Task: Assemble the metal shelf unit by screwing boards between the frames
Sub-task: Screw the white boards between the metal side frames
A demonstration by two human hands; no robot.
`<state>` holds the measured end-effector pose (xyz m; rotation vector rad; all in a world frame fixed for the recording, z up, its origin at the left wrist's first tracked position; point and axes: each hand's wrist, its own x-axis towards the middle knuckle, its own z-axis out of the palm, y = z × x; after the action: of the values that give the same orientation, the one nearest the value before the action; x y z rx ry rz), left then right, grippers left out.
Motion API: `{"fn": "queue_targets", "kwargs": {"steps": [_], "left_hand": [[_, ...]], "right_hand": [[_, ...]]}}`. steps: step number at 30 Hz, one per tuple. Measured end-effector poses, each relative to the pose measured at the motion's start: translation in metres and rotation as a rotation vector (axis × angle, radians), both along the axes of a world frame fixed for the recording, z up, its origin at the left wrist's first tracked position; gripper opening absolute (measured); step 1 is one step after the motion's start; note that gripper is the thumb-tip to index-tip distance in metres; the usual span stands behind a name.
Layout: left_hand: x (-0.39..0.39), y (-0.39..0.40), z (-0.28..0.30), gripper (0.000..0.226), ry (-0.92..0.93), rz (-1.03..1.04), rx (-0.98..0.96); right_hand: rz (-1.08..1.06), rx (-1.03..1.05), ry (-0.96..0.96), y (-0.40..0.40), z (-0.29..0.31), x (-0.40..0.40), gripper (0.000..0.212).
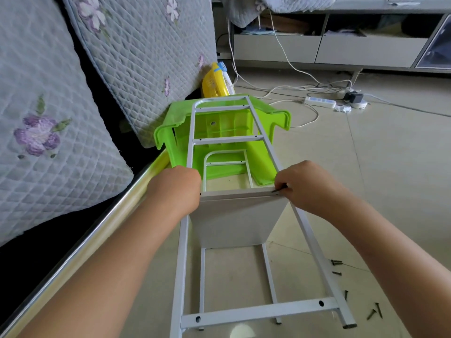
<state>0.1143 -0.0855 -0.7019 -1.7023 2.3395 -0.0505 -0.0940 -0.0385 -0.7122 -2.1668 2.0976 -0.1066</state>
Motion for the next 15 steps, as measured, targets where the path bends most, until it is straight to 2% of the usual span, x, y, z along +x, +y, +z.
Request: {"fn": "queue_targets", "kwargs": {"steps": [7,11,13,15], "left_hand": [[-0.015,0.008,0.002,0.024,-0.076,0.014,-0.007],[-0.007,0.008,0.0,0.017,-0.024,0.054,0.027],[-0.002,0.004,-0.002,0.028,0.02,0.06,0.033],[0.0,0.001,-0.003,0.031,0.055,0.053,0.025]], "right_hand": [[0.054,0.04,0.029,0.0,0.004,-0.001,0.014],[0.079,0.092,0.034,0.002,0.01,-0.001,0.018],[0.103,0.086,0.099,0.003,0.01,0.002,0.023],[0.132,0.077,0.204,0.001,0.006,0.007,0.026]]}}
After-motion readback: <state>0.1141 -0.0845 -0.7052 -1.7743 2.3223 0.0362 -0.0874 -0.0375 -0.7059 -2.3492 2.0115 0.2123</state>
